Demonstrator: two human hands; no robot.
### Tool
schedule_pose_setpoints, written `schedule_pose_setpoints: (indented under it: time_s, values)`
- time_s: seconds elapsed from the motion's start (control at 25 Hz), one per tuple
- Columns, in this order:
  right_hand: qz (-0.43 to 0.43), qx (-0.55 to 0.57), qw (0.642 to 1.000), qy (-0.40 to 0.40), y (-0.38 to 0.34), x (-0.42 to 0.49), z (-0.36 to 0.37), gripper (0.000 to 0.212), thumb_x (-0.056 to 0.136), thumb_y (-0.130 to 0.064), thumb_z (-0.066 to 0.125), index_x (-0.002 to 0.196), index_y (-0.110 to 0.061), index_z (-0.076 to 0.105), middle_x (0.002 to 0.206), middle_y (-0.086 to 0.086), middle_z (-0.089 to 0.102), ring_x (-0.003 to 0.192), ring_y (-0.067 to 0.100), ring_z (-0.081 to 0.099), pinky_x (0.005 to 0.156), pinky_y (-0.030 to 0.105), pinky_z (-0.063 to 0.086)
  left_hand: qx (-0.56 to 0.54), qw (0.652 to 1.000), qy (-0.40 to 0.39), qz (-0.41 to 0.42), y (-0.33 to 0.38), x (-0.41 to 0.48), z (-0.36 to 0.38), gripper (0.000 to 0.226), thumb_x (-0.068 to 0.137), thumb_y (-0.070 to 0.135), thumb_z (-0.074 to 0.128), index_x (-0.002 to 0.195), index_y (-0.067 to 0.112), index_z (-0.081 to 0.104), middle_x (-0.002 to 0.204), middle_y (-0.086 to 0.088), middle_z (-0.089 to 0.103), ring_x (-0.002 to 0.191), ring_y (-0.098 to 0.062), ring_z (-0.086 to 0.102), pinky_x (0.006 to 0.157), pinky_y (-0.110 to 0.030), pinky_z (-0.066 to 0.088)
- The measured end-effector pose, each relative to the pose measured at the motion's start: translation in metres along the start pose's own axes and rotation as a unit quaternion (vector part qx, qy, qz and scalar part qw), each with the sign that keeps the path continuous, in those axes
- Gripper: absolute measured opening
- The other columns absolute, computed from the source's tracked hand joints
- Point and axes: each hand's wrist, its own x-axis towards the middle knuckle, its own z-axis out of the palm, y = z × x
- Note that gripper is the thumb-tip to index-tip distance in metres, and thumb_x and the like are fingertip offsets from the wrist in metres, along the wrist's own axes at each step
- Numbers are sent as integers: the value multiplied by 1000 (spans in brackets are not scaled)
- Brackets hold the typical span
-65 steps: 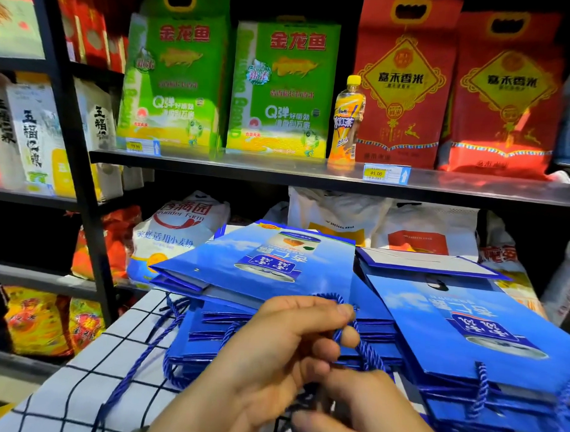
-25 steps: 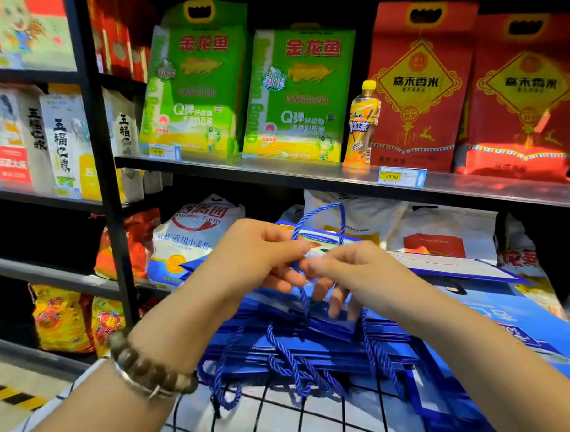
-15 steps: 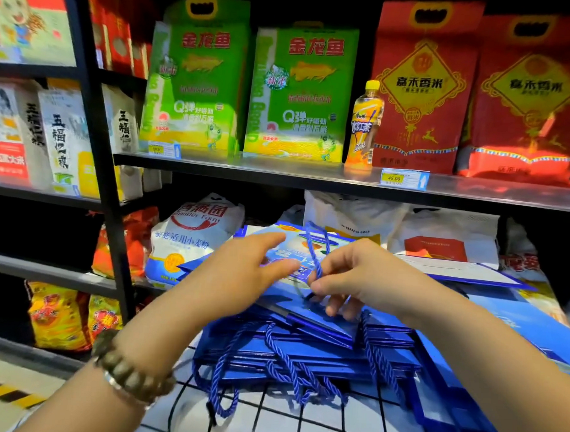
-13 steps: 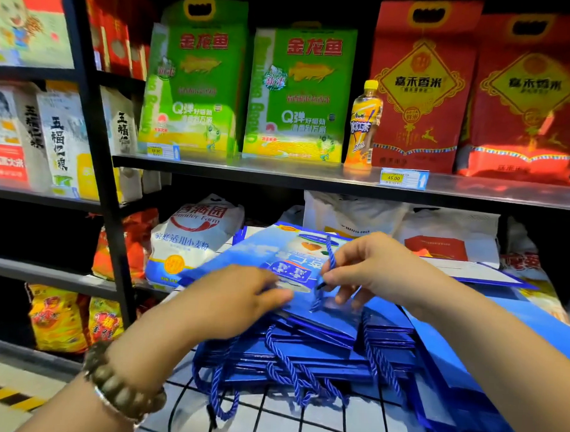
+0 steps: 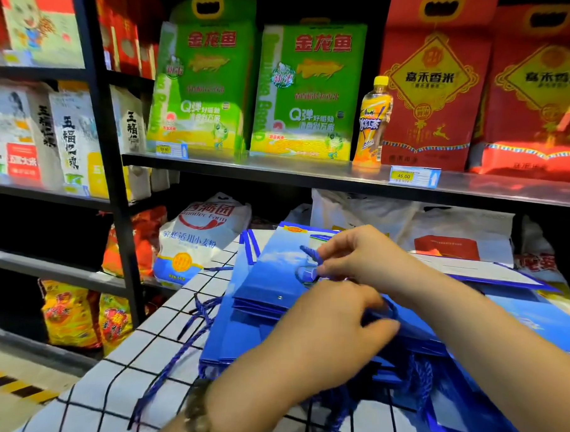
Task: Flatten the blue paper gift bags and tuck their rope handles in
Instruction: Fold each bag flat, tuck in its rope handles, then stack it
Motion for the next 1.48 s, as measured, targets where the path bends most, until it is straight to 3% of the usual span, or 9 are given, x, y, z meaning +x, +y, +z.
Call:
schedule_pose_setpoints:
  time_s: [0.12,0.28,0.52,0.72,0.88,1.04,1.16,1.36,1.48]
  values:
    - [-3,81,997,-14,5,-4,9,9,79,4,63,78,-5,65,54,3,59,41,5,51,42,15,42,4,995,90,-45,-29,-9,-38,15,80,39,61,79,28,70,85,11,70,84,-5,61,79,-30,47]
    - [-8,133,990,-33,4,-5,22,14,79,5,64,71,-7,63,45,-3,59,40,6,55,43,15,46,199,972,-41,-123,-75,-16,-70,41,74,55,63,110,36,64,117,18,60,108,-5,54,92,-27,42]
    - [-29,132,991,-22,-1,-1,40,22,75,2,68,62,-14,61,45,-5,59,43,8,58,41,15,42,110,985,-71,-111,-91,-10,-75,32,74,43,69,102,27,71,92,19,68,83,8,58,70,-5,41]
    - [-22,124,992,-18,1,3,40,23,75,1,69,60,-14,61,44,-6,59,42,6,56,40,13,40,173,982,-62,-46,-86,-10,-79,24,84,46,56,95,33,72,89,14,71,78,-2,57,72,-22,44]
    - [-55,52,996,-38,-3,5,34,13,77,-1,68,70,-12,69,58,-3,63,46,-2,55,48,11,43,290,956,24,22,-89,-15,-74,52,75,66,16,98,39,54,76,2,68,68,-18,56,58,-32,41]
    - [-148,-82,984,-57,-7,3,30,35,81,6,49,102,-14,68,93,1,71,83,2,63,79,17,49,327,942,77,-16,-84,-20,-66,17,93,42,37,95,33,22,72,0,59,63,-24,51,49,-31,27]
    - [-159,-83,976,-121,-7,-3,25,39,84,0,47,107,-28,59,107,-3,66,95,4,61,82,14,46,394,913,109,-5,-77,-21,-67,37,84,14,54,90,29,21,53,0,28,45,-16,23,43,-28,9]
    - [-205,-150,961,-108,-1,1,35,40,85,-3,51,116,-28,57,111,-6,66,99,9,60,85,22,47,356,933,58,-11,-72,-24,-66,45,43,5,80,73,31,59,45,2,51,35,-23,40,41,-16,5]
    - [-191,-146,966,-98,3,4,39,37,86,-6,51,115,-28,54,113,-2,66,102,14,61,90,34,46,317,936,108,-106,-62,-30,-56,15,77,45,62,90,40,66,74,7,66,70,-12,60,46,-23,31]
